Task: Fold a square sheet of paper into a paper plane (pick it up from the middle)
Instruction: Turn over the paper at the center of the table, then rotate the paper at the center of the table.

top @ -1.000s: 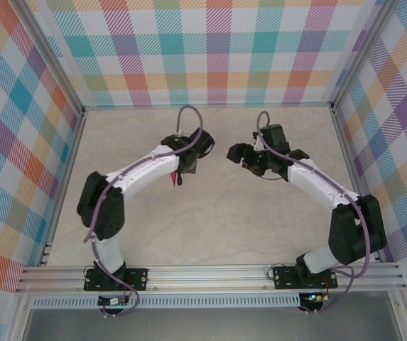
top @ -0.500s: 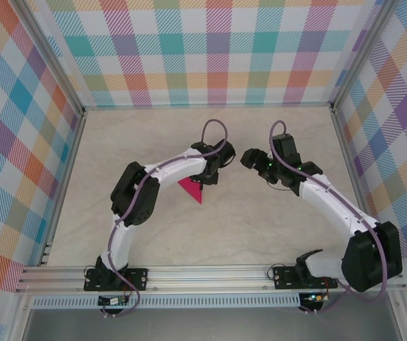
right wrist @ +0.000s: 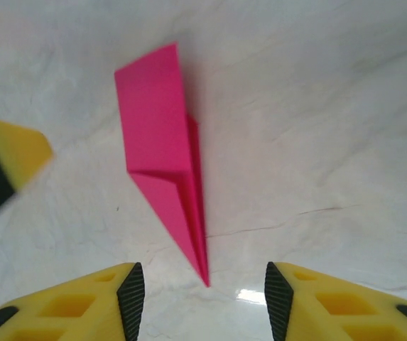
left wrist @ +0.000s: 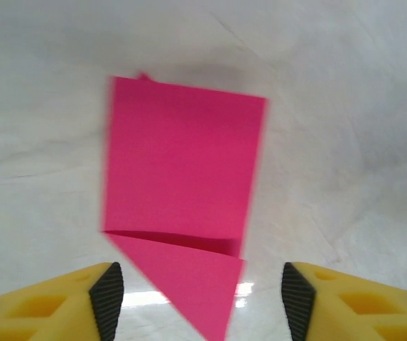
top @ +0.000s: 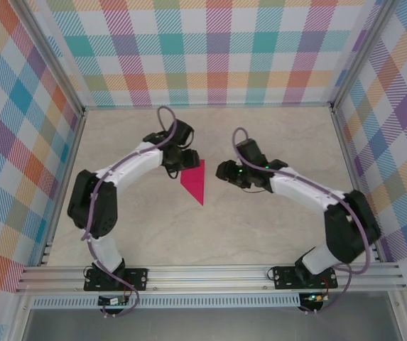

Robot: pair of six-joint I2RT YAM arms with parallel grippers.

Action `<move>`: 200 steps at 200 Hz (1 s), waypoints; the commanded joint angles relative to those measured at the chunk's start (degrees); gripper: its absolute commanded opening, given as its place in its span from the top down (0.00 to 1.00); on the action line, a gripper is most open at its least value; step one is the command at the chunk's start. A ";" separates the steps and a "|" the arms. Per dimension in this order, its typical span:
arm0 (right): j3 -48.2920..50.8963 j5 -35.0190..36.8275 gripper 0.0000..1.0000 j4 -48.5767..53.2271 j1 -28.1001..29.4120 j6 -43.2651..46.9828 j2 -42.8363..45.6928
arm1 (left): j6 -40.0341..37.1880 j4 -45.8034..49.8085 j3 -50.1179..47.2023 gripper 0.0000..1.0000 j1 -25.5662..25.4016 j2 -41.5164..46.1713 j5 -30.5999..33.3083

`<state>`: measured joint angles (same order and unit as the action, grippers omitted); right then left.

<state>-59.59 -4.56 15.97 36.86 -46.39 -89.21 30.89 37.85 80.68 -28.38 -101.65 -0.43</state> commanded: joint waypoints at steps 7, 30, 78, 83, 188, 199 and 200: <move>-7.26 -1.67 0.54 -1.73 6.40 -1.02 -8.52 | 1.75 -1.45 -8.24 0.26 6.55 5.35 2.40; -13.04 -2.64 0.56 -0.34 8.02 -1.68 -15.93 | 1.16 -1.98 -12.10 0.19 9.50 8.25 3.37; -22.18 -2.78 0.56 5.23 8.14 1.09 -26.07 | 1.23 -3.86 -15.16 0.00 11.57 10.12 1.63; -22.95 -2.90 0.56 5.85 8.14 1.59 -26.77 | 1.32 -4.10 -15.27 0.00 11.59 10.14 1.45; -21.91 -5.44 0.56 20.07 7.38 32.71 -29.25 | -0.66 -7.32 -15.27 0.00 11.77 8.66 -2.72; -19.95 -5.94 0.56 20.71 6.72 37.27 -27.52 | -0.99 -7.67 -15.59 0.00 11.76 8.72 -3.53; -19.77 -6.10 0.56 20.74 6.59 37.61 -27.38 | -1.00 -7.68 -15.66 0.00 11.76 8.73 -3.57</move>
<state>-83.81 -9.45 28.62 44.58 -23.49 -119.55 31.64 31.90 66.15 -17.41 -93.34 -1.72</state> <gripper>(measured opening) 0.440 0.999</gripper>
